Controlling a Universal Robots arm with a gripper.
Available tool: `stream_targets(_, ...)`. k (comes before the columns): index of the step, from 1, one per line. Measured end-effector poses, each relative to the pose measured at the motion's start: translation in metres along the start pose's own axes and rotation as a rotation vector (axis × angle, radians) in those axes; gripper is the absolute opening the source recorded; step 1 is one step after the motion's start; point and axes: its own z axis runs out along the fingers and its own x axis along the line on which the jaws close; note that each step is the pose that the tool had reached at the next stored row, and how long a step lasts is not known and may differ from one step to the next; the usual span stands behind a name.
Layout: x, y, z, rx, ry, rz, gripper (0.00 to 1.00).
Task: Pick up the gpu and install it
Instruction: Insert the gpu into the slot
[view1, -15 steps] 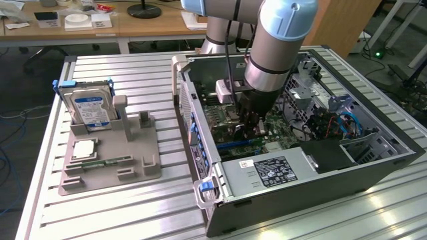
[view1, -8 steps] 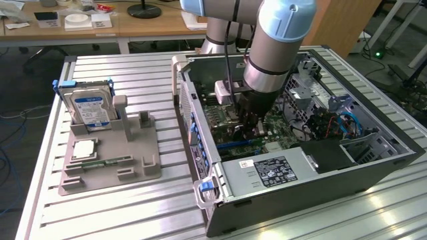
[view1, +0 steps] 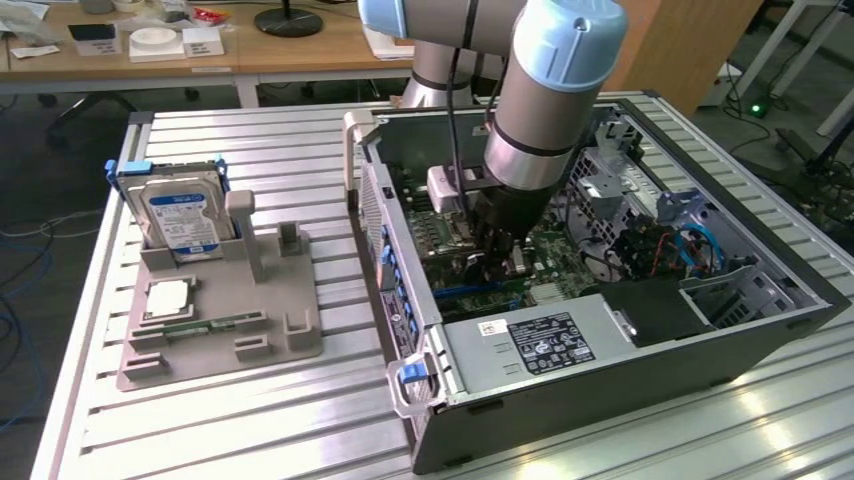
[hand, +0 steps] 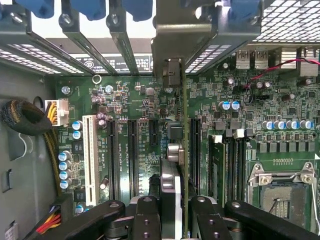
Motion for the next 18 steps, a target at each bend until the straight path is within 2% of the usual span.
stream_targets(11,-0.0018,0.0001,0.0022,0.0001,-0.0001,0.000,0.28)
stream_targets(15,-0.0029,0.0001,0.0023,0.0002,0.0032,0.000,0.28)
stream_targets(18,-0.0029,0.0002,0.0027,0.0005,0.0110,0.000,0.28)
